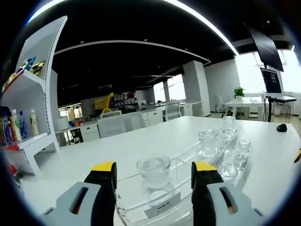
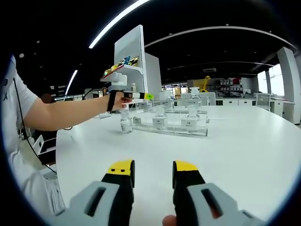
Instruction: Identify the label on the chemical reagent bottle, grasp the chemical reagent bottle, and place it in the designated position on the reagent rack
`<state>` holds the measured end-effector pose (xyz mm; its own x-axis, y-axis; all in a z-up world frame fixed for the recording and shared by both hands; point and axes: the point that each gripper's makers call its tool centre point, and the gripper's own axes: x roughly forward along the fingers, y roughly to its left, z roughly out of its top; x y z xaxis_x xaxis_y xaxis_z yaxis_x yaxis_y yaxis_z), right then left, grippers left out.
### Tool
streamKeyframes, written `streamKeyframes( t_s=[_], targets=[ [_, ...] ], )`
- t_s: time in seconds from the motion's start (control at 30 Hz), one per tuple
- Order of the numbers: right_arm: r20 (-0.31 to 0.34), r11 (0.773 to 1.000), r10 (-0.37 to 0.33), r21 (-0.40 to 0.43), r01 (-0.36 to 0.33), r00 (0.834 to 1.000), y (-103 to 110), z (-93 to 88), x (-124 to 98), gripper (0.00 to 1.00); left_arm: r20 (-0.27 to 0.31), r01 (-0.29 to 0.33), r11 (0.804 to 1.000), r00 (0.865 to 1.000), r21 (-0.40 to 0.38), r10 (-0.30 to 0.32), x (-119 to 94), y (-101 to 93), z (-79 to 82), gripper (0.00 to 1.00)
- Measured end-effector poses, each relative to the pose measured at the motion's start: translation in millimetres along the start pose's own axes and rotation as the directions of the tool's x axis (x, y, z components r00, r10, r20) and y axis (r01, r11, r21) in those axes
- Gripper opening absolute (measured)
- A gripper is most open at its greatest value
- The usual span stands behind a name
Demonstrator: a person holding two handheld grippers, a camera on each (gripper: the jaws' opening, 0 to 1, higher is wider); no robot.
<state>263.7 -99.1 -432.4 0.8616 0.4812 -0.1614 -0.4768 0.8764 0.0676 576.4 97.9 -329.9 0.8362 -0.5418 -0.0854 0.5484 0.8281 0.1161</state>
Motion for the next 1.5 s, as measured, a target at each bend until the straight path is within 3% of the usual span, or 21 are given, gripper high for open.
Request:
streamKeyframes(
  t_s=[0.13,0.4,0.47,0.67,0.83,1.0,1.2,1.3,1.5],
  targets=[
    [0.001,1.000,0.005,0.000,-0.005,1.000,2,0.0,1,0.30,0.052,0.012,1.000,0.999,0.009,-0.012,-7,-4.0,11.1,0.75],
    [0.006,1.000,-0.001,0.005,0.001,1.000,-3,0.6,-1,0.30,0.097,0.038,0.999,0.995,-0.020,-0.036,-21,-8.2,28.2,0.85],
    [0.007,1.000,-0.003,0.004,0.003,1.000,-5,1.0,-2,0.30,0.139,0.048,0.999,0.989,-0.022,-0.045,-28,-9.4,37.7,0.87],
    [0.013,1.000,-0.012,-0.002,0.012,1.000,-10,2.3,-2,0.30,0.172,0.024,1.000,0.985,-0.020,-0.020,-53,-6.2,44.3,0.95],
    [0.020,1.000,-0.009,-0.003,0.010,1.000,-11,5.5,-2,0.30,0.155,0.024,0.999,0.988,-0.031,-0.019,-71,-9.1,33.4,0.95],
    [0.026,1.000,-0.003,0.009,0.003,1.000,-9,5.2,-1,0.30,0.147,0.064,0.995,0.988,-0.076,-0.052,-86,-17.7,18.5,0.95],
    [0.030,1.000,-0.003,0.007,0.002,1.000,-9,7.8,-1,0.30,0.123,0.083,0.995,0.990,-0.060,-0.075,-96,-24.8,-0.7,0.95],
    [0.028,1.000,0.000,0.002,-0.001,1.000,-7,8.3,-1,0.30,0.087,0.138,0.988,0.988,-0.074,-0.131,-98,-35.1,-9.6,0.95],
    [0.022,1.000,0.003,-0.001,-0.003,1.000,-5,6.4,-1,0.30,0.090,0.119,0.993,0.989,-0.022,-0.117,-105,-37.4,-15.2,0.93]
  ],
)
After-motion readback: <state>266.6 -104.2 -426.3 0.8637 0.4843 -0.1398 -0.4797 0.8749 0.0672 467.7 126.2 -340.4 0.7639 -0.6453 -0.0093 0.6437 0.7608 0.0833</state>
